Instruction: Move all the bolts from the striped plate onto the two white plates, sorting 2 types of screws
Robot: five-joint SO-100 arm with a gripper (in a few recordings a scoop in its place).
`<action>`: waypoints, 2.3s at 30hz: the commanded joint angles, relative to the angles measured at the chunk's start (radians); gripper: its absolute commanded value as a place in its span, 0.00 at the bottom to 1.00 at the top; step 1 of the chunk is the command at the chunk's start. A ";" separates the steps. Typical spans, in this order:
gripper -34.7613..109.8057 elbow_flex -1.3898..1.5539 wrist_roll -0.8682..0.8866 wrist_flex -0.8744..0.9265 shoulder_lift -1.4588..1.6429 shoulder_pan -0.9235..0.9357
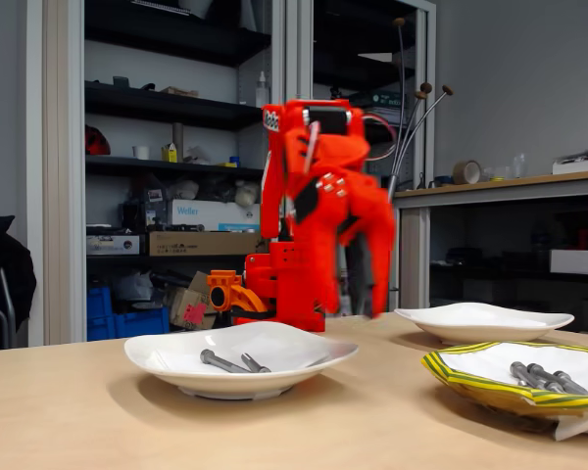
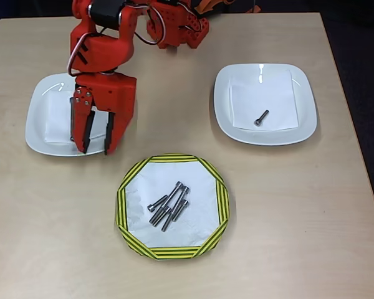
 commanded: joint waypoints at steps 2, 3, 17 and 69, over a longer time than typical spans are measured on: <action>0.34 -0.095 0.120 -0.028 -0.060 -0.107; 0.34 -0.110 0.143 -0.028 -0.080 -0.126; 0.34 -0.219 0.356 -0.048 -0.249 -0.262; 0.24 -0.615 0.380 0.310 -0.453 -0.227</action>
